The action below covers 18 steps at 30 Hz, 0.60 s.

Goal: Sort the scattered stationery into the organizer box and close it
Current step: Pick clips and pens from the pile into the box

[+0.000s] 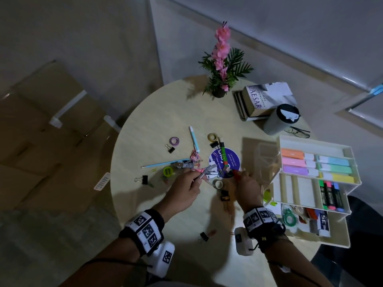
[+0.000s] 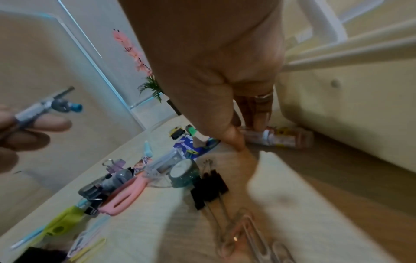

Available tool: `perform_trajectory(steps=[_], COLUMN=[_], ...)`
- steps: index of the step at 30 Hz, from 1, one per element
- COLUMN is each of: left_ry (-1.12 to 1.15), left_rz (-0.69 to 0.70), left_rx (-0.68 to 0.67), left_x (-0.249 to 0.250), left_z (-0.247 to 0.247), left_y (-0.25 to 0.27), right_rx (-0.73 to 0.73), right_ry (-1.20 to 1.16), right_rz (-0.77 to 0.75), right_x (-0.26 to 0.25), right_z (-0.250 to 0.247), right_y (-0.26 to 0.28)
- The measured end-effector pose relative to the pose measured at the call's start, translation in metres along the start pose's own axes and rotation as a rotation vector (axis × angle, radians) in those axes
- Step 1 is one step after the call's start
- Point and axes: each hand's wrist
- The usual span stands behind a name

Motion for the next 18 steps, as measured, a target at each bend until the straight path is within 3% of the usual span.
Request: perform_trajectory(steps=[5, 9, 14, 18], left_ry=[0.025, 0.041, -0.079, -0.24], left_rz=[0.008, 0.026, 0.206, 0.366], left_rx=[0.063, 0.152, 0.221, 0.2], left_x=[0.015, 0.05, 0.111, 0.167], left_z=[-0.004, 0.005, 0.035, 0.078], left_y=[-0.01, -0.035, -0.087, -0.132], right_rx=[0.093, 0.132, 0.215, 0.365], right_ry=[-0.205, -0.349, -0.38, -0.333], right_rz=[0.063, -0.164, -0.374, -0.375], right_x=[-0.003, 0.004, 0.061, 0.13], right_z=[-0.012, -0.058, -0.139, -0.177], right_y=[0.02, 0.055, 0.077, 0.063])
Point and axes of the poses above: each hand's wrist, its own y-axis away from the middle knuckle, its own z-axis out of the palm, x = y × z
